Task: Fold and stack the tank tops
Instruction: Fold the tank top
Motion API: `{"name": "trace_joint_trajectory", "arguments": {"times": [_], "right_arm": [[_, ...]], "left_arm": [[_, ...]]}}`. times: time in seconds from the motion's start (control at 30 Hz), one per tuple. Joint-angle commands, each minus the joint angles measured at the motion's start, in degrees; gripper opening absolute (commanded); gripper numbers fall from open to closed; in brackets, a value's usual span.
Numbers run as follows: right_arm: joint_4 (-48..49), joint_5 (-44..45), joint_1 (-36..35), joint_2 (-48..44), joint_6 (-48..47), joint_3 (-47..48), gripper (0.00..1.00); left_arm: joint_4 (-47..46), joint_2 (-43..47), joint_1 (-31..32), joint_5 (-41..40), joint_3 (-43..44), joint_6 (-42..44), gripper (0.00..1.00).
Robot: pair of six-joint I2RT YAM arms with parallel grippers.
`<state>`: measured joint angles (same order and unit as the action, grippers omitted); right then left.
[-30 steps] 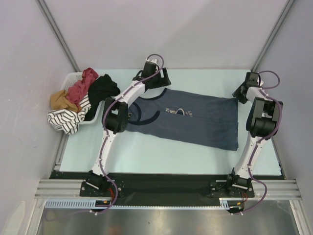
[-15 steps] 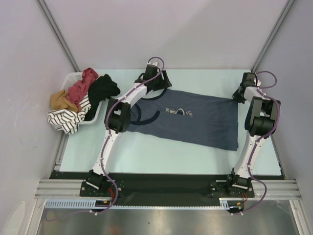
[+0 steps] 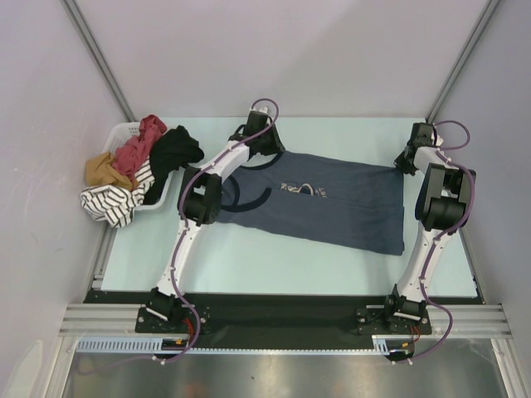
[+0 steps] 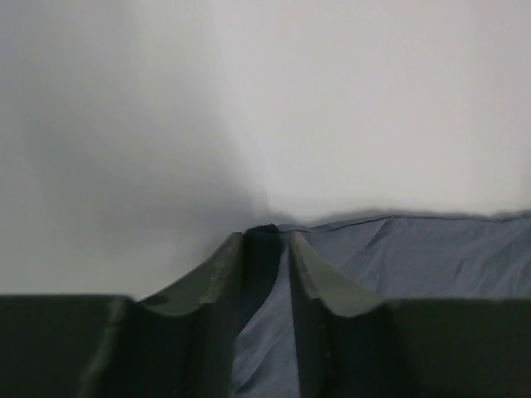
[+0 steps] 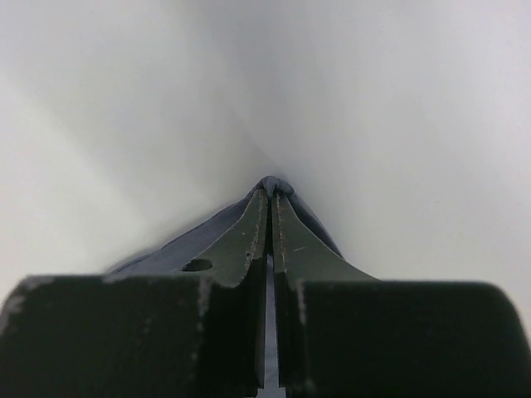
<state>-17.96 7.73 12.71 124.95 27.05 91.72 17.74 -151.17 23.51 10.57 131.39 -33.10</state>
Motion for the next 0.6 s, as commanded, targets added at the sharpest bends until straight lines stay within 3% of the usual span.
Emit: {"name": "trace_joint_trajectory", "arguments": {"times": [0.0, 0.03, 0.1, 0.37, 0.57], "right_arm": [[1.3, 0.8, -0.1, -1.3, 1.0, -0.1, 0.00], [1.5, 0.6, -0.2, -1.3, 1.2, -0.1, 0.00], [1.4, 0.4, -0.2, -1.3, 1.4, 0.4, 0.00], [-0.1, 1.7, 0.1, -3.8, 1.8, 0.8, 0.00], [-0.9, 2.5, 0.4, -7.2, 1.7, -0.6, 0.00]], "left_arm": [[0.3, -0.4, 0.3, -0.5, 3.0, 0.4, 0.26], [-0.1, -0.4, 0.2, -0.5, 3.2, 0.5, 0.13], [-1.6, 0.0, -0.1, -0.6, 3.6, 0.8, 0.00], [-12.0, 6.9, -0.7, -1.4, -5.0, 1.6, 0.00], [-14.6, 9.5, -0.7, -0.7, -7.1, 2.6, 0.00]]}}
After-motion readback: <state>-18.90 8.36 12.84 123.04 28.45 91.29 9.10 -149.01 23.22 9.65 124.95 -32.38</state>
